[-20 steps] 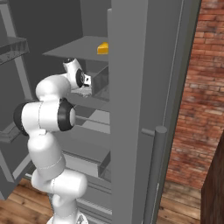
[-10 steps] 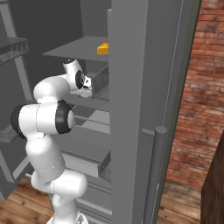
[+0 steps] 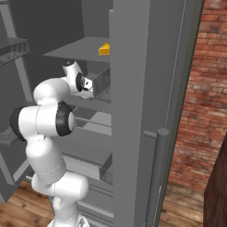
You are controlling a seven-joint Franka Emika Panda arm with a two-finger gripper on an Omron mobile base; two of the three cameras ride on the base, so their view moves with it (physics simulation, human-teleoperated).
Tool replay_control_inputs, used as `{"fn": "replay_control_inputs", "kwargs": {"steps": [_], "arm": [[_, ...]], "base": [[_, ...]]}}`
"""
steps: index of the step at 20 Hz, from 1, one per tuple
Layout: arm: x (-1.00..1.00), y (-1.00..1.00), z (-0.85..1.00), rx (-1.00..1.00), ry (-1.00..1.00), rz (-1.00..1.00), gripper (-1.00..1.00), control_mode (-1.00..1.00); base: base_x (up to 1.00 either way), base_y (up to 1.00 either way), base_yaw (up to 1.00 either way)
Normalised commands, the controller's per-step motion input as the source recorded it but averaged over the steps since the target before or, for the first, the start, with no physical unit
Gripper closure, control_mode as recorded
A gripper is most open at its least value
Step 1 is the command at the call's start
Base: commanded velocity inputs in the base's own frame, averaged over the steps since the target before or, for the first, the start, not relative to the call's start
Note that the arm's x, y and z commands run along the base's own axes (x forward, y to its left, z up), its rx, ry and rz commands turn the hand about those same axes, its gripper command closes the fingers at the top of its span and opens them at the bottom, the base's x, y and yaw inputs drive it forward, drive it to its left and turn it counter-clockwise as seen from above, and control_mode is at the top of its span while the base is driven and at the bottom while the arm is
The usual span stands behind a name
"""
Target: Take the cheese, steak, and garlic from the fridge and place them on the plate on the dining counter to create an appetizer plate.
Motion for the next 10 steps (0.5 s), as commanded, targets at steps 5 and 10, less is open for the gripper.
{"fn": "replay_control_inputs", "kwargs": {"steps": [5,10], "arm": [[-0.53,-0.22,-0.16,0.00,-0.04,0.00,1.00,-1.00],[-1.00,-0.44,0.09,0.00,-0.17,0.00,1.00,-1.00]], "base": [[0.00,0.00,0.00],[0.00,0.00,0.00]]}}
